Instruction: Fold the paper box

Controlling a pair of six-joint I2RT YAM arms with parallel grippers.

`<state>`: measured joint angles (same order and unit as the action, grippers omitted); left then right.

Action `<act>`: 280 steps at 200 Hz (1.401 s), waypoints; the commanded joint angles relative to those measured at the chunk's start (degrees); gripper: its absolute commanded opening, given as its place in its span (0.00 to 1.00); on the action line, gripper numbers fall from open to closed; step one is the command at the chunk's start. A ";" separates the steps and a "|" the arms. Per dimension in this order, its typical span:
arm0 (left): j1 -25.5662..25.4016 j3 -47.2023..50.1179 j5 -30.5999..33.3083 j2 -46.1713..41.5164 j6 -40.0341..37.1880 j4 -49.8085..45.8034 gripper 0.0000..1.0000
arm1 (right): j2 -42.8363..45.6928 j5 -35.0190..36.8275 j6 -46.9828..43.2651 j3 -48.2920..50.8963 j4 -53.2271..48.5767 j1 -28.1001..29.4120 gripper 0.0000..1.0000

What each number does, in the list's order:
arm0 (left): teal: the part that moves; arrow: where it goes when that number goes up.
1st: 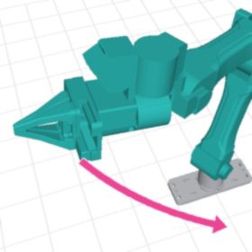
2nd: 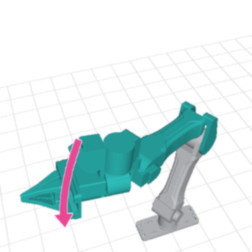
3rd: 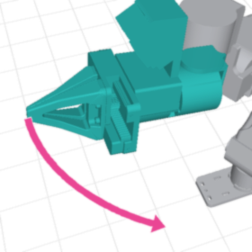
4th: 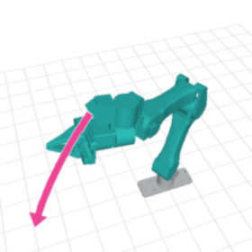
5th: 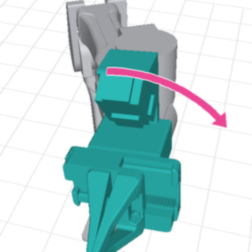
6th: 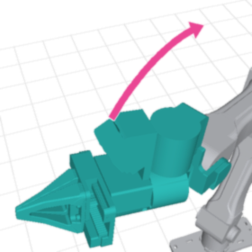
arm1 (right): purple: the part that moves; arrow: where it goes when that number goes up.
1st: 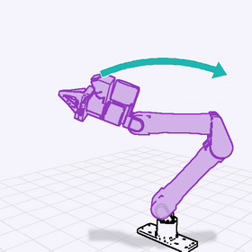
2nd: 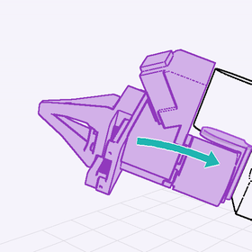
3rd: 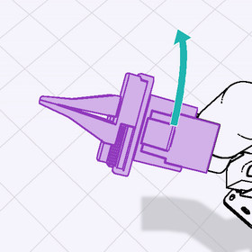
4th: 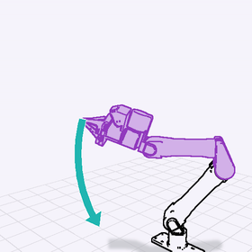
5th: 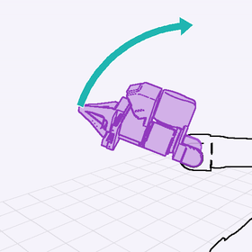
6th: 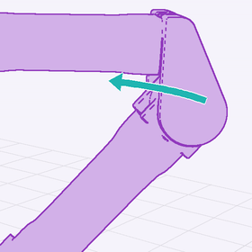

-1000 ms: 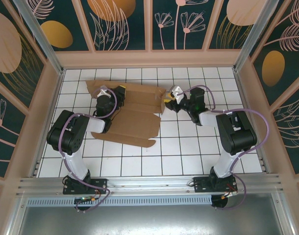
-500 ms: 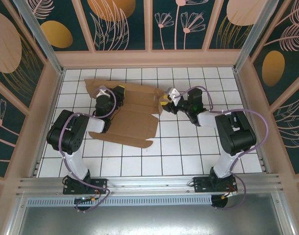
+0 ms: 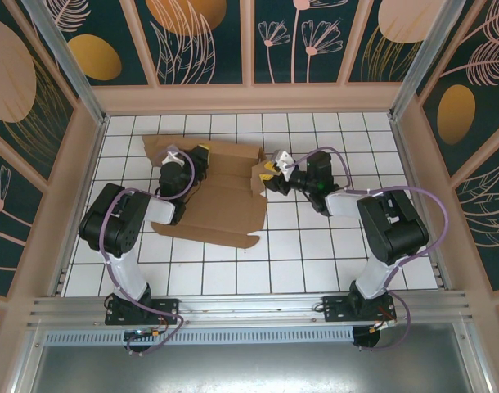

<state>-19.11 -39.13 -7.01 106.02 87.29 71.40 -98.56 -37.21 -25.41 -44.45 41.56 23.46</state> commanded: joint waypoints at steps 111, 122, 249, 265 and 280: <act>-0.56 3.45 -4.16 0.34 -2.38 -1.21 0.00 | -3.25 23.98 -5.33 -3.33 0.56 5.00 0.32; -0.57 3.47 -3.83 0.13 -2.30 -1.30 0.00 | -3.34 23.49 -5.61 -2.95 0.81 6.13 0.31; -0.57 5.65 -4.08 -2.68 -4.60 -4.48 0.00 | -7.46 37.78 -5.09 -3.19 2.81 15.75 0.28; -0.65 6.81 -3.72 -2.59 -4.87 -4.25 0.00 | -8.56 41.87 -5.31 -2.57 4.70 16.96 0.28; -0.56 7.38 -4.11 -1.74 -4.84 -3.56 0.00 | -8.60 43.48 -5.12 -1.21 7.48 17.49 0.28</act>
<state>-18.52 -34.41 -7.22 103.04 85.03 72.82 -106.10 -1.48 -29.80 -46.02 44.12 40.36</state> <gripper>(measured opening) 0.051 0.277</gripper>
